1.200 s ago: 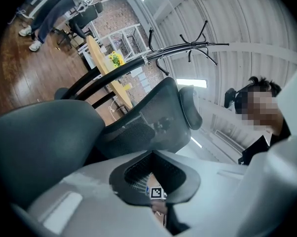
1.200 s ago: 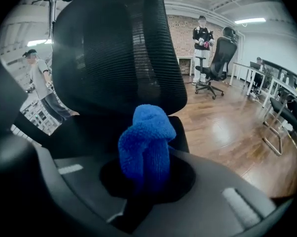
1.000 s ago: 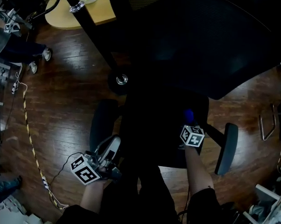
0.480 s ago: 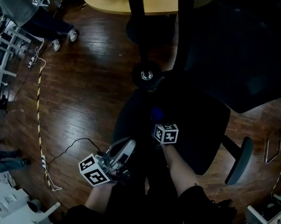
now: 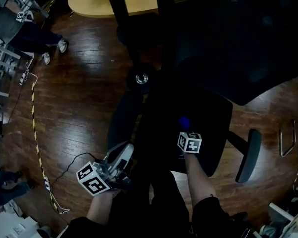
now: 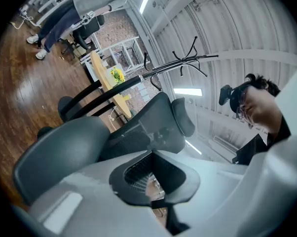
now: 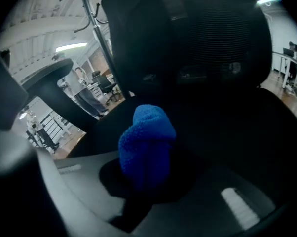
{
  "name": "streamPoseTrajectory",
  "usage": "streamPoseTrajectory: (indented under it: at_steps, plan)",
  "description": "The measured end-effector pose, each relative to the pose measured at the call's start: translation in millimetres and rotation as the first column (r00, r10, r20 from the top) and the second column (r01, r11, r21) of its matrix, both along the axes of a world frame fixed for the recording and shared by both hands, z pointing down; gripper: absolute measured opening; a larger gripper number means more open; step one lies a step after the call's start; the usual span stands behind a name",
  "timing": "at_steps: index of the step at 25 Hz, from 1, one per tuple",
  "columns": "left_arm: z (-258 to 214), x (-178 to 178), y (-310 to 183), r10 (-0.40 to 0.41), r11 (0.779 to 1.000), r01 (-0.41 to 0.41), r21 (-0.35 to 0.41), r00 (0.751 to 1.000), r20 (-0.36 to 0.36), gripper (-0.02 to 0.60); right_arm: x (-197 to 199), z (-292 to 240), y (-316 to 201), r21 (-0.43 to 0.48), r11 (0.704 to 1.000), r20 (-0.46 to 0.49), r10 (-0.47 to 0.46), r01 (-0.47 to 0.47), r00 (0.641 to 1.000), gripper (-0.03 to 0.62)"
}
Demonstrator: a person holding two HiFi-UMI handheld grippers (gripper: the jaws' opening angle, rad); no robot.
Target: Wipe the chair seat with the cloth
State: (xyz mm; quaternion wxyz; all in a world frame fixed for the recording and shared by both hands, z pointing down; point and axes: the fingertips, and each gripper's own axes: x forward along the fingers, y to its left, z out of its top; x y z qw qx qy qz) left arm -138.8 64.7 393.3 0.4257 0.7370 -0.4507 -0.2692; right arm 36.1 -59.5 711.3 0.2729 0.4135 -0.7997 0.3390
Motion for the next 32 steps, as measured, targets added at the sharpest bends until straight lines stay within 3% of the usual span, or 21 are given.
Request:
streamPoseTrajectory:
  at_steps: [4,10,20,23,25,29,32]
  plan:
    - [4.3,19.5,-10.5,0.067,0.998,-0.067,-0.004,0.996,0.051,-0.011,104.1,-1.8,-7.8,0.01,0.988,-0.071,0.153,-0.152,0.986,0.034]
    - [14.6,38.2,-23.8,0.12,0.993,-0.118,-0.026,0.988,0.094,-0.011,228.9,-13.4,-9.2,0.025,0.927,-0.132,0.373,-0.373,0.918,0.034]
    - [12.9,44.6,-26.9,0.134,0.991,-0.133,-0.019,0.986,0.097,-0.011,247.5,-20.1,-9.0,0.043,0.926,-0.124,0.378,-0.376,0.917,0.034]
    - [12.0,36.5,-20.7,0.112,0.994,-0.112,-0.012,0.99,0.089,-0.011,232.3,-23.7,-4.8,0.046,0.943,-0.085,0.332,-0.33,0.939,0.034]
    - [9.8,30.1,-15.8,0.09,0.996,-0.09,-0.004,0.993,0.082,-0.011,194.5,-24.2,2.8,0.044,0.964,-0.033,0.264,-0.263,0.964,0.034]
    - [5.1,17.4,-3.5,0.043,0.999,-0.043,0.003,0.997,0.065,-0.011,68.8,-23.6,27.0,-0.006,0.994,0.082,0.11,-0.11,0.991,0.034]
    - [1.8,7.1,6.9,0.01,1.0,-0.011,0.006,0.998,0.065,-0.011,-33.3,-23.7,56.8,-0.039,0.997,0.159,-0.057,0.064,0.986,0.035]
